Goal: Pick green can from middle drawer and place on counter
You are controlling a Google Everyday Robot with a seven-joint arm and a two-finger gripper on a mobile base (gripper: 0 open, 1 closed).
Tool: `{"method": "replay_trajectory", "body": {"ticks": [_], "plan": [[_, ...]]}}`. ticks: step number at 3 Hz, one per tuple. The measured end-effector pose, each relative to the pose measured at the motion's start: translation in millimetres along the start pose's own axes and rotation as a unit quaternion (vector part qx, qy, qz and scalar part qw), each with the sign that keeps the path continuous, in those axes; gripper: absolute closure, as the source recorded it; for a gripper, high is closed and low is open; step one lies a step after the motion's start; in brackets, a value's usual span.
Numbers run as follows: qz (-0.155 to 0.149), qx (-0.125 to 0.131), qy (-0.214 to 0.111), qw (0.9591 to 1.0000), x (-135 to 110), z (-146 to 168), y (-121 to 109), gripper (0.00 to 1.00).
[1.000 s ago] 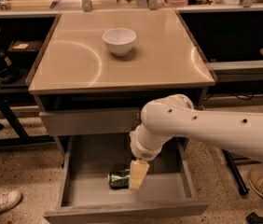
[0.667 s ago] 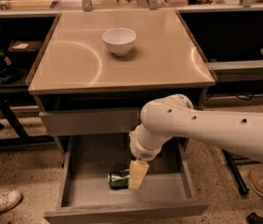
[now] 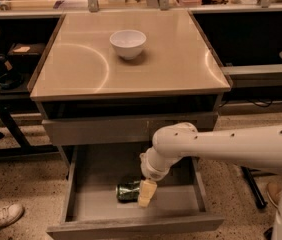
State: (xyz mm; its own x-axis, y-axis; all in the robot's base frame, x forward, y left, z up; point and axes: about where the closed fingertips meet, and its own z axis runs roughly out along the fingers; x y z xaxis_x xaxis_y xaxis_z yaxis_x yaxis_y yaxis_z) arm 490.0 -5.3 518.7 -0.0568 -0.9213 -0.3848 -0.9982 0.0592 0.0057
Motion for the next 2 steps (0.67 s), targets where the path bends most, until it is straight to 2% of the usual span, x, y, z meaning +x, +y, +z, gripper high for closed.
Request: {"method": "replay_trajectory", "body": {"ticks": [2], "plan": [[0.015,-0.014,-0.014,0.9997,22,70,-25,0.0]]}}
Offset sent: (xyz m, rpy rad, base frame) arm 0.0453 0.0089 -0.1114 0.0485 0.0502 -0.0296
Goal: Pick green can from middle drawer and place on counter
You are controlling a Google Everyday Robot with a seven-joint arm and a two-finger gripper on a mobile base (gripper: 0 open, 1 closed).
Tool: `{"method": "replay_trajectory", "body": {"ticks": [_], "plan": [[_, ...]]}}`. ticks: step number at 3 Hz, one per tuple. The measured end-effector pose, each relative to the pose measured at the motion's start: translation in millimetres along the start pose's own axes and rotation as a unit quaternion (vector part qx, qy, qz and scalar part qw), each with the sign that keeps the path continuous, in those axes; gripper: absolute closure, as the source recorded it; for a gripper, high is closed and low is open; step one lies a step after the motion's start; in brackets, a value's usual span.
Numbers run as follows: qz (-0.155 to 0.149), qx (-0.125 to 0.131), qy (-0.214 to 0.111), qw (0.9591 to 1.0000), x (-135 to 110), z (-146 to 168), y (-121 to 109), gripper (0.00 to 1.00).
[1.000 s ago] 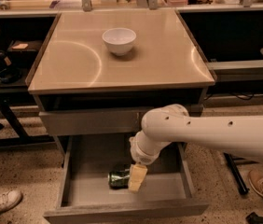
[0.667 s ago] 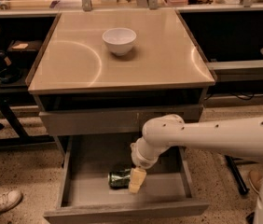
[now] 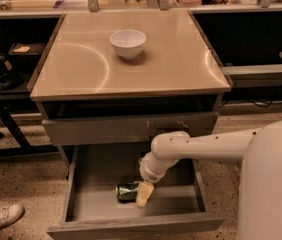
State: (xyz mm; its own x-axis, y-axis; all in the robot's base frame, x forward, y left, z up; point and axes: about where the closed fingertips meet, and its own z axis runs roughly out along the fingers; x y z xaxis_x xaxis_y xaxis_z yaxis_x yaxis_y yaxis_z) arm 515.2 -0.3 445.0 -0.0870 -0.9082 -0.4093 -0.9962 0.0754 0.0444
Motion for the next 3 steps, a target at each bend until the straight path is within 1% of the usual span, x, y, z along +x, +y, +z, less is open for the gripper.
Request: {"method": "replay_trajectory", "body": {"ticks": [1,2,3], "plan": [[0.004,-0.005,-0.01,0.9999,-3,24,-5,0.0],[0.014,-0.03,-0.021,0.9992,-7,46,-6,0.0],[0.02,-0.045,-0.027,0.9984,-8,68,-20,0.0]]}}
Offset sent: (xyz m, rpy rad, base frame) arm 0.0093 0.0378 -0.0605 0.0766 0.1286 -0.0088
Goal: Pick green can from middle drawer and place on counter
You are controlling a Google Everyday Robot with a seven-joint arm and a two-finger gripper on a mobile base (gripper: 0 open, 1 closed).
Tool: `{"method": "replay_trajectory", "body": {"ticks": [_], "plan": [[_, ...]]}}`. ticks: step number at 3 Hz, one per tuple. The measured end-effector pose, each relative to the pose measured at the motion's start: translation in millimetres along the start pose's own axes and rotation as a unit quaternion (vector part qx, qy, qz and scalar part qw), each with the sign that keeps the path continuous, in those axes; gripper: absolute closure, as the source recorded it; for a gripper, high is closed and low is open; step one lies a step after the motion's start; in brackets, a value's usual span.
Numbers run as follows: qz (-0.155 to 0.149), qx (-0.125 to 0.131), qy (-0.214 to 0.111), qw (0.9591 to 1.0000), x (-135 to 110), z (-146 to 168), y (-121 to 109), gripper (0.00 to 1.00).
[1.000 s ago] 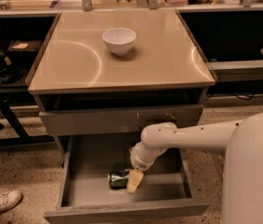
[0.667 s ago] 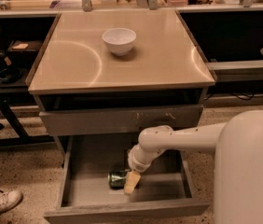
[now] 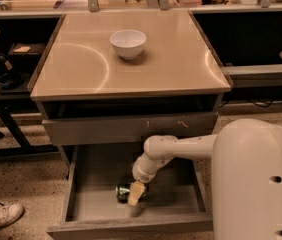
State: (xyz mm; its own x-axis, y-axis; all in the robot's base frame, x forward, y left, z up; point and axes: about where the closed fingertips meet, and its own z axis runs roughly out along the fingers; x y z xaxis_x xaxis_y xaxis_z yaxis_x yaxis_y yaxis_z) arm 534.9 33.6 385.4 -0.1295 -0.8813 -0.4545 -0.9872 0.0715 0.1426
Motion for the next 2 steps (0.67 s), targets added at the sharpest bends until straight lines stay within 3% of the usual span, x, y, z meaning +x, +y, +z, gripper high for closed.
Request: {"method": "replay_trajectory", "body": {"ticks": [1,2], "plan": [[0.0,-0.003,-0.003,1.0,0.6,12.9,-8.4,0.0],[0.0,-0.003,-0.003,1.0,0.6,13.4,-8.7,0.18]]}}
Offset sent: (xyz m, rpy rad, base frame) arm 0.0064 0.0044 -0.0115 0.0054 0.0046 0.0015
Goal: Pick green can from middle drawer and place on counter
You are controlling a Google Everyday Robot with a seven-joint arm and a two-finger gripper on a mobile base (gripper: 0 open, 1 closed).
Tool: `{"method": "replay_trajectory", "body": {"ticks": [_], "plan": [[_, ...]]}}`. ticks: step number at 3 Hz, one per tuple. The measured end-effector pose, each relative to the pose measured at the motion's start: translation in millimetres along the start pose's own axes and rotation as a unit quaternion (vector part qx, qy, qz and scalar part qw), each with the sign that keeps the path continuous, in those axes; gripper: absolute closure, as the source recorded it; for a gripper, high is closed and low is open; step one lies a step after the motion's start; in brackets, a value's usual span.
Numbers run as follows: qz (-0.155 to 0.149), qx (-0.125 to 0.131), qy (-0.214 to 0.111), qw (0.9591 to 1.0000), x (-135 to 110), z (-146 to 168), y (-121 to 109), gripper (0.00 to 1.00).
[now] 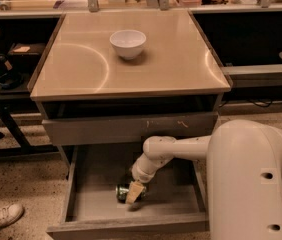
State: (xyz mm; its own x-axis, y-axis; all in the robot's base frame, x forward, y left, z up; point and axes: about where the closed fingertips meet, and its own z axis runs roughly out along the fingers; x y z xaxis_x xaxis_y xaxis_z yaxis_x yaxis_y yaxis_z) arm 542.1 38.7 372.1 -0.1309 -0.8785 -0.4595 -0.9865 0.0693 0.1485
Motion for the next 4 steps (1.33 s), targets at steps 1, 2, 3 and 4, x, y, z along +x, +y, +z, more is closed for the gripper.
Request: {"method": "replay_trajectory", "body": {"ticks": [1,2,3,4], "plan": [[0.0,0.0,0.0,1.0,0,0,0,0.41],[0.0,0.0,0.0,1.0,0,0,0,0.64],[0.0,0.0,0.0,1.0,0,0,0,0.88],[0.015,0.003,-0.017,0.9997,-6,-19,13,1.0]]}}
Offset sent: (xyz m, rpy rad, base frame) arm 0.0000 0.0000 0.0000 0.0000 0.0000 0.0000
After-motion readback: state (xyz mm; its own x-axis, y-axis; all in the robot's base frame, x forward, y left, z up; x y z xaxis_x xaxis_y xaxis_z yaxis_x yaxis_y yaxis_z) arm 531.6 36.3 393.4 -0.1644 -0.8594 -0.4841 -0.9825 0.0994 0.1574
